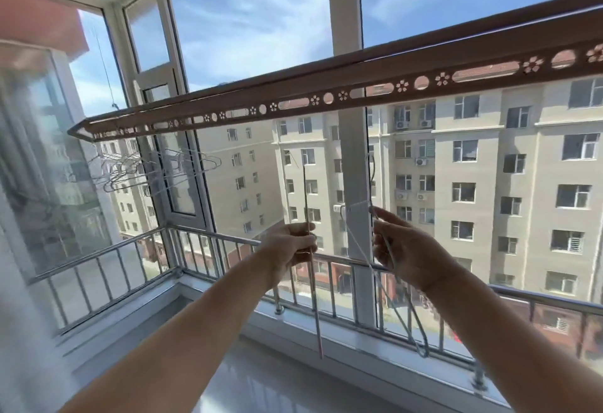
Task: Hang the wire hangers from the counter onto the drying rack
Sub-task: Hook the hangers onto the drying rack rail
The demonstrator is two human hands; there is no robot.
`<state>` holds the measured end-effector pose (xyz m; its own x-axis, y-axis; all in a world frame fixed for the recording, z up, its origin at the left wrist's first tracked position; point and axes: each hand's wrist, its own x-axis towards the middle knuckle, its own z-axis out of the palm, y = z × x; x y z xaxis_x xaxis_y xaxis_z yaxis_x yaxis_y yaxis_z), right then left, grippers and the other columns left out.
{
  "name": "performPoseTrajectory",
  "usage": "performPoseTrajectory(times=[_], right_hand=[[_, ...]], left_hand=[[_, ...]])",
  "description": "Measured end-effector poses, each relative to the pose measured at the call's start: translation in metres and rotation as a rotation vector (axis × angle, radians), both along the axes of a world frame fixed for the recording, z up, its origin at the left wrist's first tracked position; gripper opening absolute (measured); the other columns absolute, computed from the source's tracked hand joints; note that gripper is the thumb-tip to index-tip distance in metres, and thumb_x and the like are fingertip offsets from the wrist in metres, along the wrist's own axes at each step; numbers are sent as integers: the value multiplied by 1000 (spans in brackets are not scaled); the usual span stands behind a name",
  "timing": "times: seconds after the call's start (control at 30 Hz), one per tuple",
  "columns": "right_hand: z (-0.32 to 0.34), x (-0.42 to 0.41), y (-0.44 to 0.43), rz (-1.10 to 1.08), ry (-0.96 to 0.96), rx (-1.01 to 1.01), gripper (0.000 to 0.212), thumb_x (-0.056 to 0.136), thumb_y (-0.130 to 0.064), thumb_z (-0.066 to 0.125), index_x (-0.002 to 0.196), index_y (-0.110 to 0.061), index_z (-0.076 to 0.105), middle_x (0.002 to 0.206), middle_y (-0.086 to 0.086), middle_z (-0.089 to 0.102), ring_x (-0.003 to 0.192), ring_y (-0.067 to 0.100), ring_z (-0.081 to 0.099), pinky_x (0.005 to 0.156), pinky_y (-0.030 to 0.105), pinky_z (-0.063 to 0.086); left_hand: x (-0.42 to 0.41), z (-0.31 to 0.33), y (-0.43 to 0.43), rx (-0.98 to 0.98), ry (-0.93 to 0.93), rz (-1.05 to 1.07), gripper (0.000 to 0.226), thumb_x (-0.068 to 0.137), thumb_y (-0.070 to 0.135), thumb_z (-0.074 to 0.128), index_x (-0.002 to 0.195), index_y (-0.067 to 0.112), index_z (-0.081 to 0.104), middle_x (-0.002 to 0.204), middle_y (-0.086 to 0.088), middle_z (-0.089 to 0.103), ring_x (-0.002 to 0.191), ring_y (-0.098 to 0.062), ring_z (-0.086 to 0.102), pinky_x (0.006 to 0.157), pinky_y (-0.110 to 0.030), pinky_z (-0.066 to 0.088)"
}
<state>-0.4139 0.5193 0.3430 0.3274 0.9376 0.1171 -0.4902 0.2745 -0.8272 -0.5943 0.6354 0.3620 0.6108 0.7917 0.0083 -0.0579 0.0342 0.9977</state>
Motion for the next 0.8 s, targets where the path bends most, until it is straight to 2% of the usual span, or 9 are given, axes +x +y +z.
performPoseTrajectory(times=[0.1, 0.27, 0.4, 0.5, 0.63, 0.8], right_hand=[[14, -19, 37, -11, -13, 2, 27, 86, -2, 53, 104, -20, 63, 63, -3, 51, 54, 8, 48, 48, 16, 44], [34, -39, 100, -3, -86, -1, 33, 87, -1, 51, 116, -16, 58, 65, -1, 47, 55, 9, 45, 47, 16, 42], [46, -45, 154, 34, -127, 16, 27, 86, -1, 51, 105, -17, 62, 62, -2, 49, 54, 8, 45, 47, 15, 40], [51, -44, 200, 64, -144, 40, 27, 85, 0, 52, 104, -17, 61, 61, -1, 48, 50, 8, 46, 46, 16, 40], [57, -43, 265, 80, -153, 42, 29, 85, 0, 54, 106, -18, 61, 63, -1, 47, 50, 8, 47, 46, 16, 41], [69, -57, 333, 102, -175, 54, 31, 87, 2, 52, 111, -17, 60, 58, -1, 47, 49, 9, 45, 46, 17, 40]], left_hand=[[-24, 10, 31, 17, -19, 45, 20, 85, -8, 57, 102, 2, 63, 87, -13, 63, 77, -21, 60, 76, -33, 51], [-48, 17, 91, 39, -59, 119, 20, 86, -6, 57, 103, 1, 64, 84, -11, 64, 73, -18, 59, 55, -21, 53], [-56, 22, 146, 62, -66, 166, 23, 86, -5, 57, 107, 2, 63, 88, -11, 65, 76, -18, 60, 65, -27, 52], [-58, 29, 188, 61, -80, 187, 20, 86, -5, 57, 103, 3, 64, 89, -11, 65, 77, -19, 60, 68, -29, 50], [-60, 43, 241, 93, -80, 198, 32, 86, -4, 57, 118, -2, 58, 91, -11, 65, 78, -17, 61, 65, -27, 49], [-71, 53, 293, 96, -113, 218, 33, 88, -5, 53, 121, -4, 55, 93, -12, 66, 77, -16, 60, 56, -21, 51]])
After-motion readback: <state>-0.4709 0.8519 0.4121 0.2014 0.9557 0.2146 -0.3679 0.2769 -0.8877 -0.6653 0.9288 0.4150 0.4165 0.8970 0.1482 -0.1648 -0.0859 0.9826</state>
